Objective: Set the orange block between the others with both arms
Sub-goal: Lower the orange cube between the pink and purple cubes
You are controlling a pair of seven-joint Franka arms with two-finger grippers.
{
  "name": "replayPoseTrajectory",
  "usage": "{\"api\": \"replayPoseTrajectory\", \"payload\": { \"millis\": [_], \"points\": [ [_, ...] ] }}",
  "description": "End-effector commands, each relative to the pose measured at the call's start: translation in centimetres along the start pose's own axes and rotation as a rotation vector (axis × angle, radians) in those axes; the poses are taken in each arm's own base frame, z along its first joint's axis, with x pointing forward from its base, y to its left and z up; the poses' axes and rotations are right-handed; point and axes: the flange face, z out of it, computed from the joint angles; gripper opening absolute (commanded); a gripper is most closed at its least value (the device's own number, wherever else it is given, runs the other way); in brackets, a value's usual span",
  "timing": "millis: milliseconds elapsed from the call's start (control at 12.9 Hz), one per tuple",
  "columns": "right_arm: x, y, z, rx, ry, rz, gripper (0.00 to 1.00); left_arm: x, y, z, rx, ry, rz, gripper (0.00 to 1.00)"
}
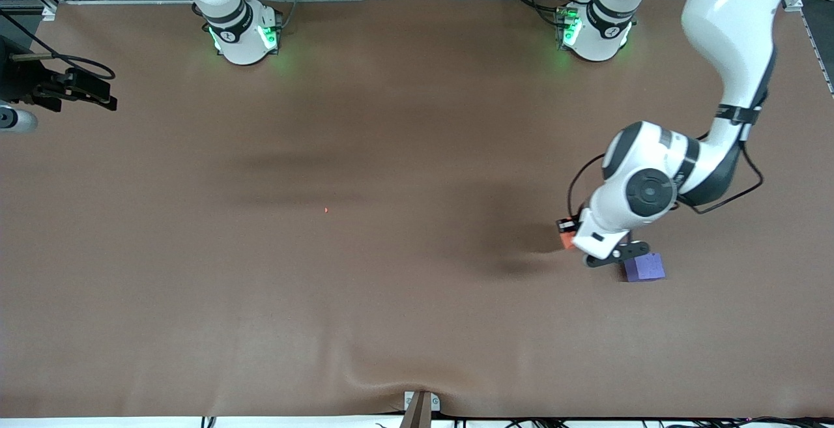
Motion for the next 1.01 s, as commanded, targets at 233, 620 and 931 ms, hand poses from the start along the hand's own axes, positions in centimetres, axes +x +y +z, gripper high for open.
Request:
{"api": "replayPoseTrajectory", "payload": {
  "millis": [233, 620, 931],
  "points": [
    [0.0, -0.5, 0.1, -0.008, 0.005, -0.009, 1.0, 0.5, -10.4, 3.8, -0.024, 0.016, 0.169, 0.0],
    [-0.4, -0.2, -1.3, -0.001, 0.025, -0.003, 1.0, -0.4, -12.9, 5.6, -0.034, 0.021, 0.246, 0.0],
    [-1.1, -0.3, -3.7, -0.004, 0.06, -0.006, 1.0, -0.9, -14.8, 6.0, -0.029, 0.008, 0.277, 0.0]
  ]
}}
